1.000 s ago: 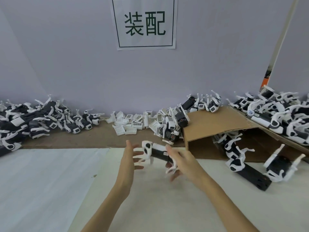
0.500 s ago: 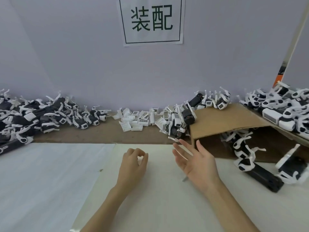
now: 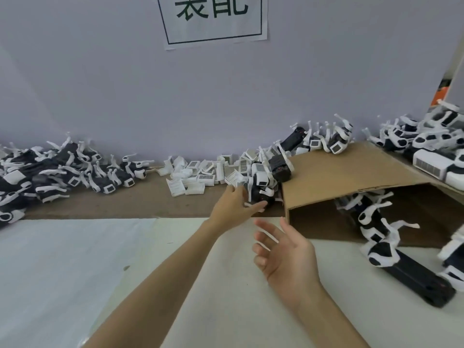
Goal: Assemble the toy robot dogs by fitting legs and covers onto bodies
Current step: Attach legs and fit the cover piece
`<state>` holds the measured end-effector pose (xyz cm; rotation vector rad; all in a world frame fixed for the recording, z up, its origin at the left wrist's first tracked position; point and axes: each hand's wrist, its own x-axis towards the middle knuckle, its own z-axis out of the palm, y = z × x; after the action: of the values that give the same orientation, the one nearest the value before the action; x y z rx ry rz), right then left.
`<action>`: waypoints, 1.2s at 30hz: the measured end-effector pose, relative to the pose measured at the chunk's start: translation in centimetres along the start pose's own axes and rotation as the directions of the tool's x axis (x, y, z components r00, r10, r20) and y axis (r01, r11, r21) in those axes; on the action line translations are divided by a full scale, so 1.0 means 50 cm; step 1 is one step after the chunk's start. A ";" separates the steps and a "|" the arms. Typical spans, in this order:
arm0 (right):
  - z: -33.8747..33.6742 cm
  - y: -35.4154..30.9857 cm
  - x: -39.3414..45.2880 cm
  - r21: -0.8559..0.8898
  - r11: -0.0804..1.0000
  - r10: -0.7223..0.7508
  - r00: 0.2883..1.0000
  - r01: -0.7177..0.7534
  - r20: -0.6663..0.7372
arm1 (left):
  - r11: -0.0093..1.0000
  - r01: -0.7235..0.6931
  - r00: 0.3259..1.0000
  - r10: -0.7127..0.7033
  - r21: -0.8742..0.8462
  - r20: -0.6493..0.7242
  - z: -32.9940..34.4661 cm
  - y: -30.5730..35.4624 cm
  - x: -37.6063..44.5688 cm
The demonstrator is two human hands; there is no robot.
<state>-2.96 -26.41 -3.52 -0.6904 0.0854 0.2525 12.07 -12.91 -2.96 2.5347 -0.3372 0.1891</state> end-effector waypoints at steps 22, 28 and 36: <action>0.000 0.002 0.011 0.014 1.000 0.012 0.999 -0.011 -0.050 | 0.920 0.322 0.876 -0.200 0.223 -0.439 -0.204 -0.322 0.015; -0.024 -0.013 0.044 0.044 0.992 0.111 0.989 -0.116 0.103 | 0.694 0.583 0.812 -0.488 0.422 -0.320 -0.323 -0.472 0.041; -0.030 -0.003 0.055 0.155 0.965 0.135 0.907 -0.212 0.399 | 0.609 0.602 0.790 -0.551 0.517 -0.270 -0.370 -0.559 0.099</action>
<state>-0.27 -26.92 -5.01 -0.4269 -0.2053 0.5421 23.48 18.92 -1.21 3.0659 0.7099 0.1564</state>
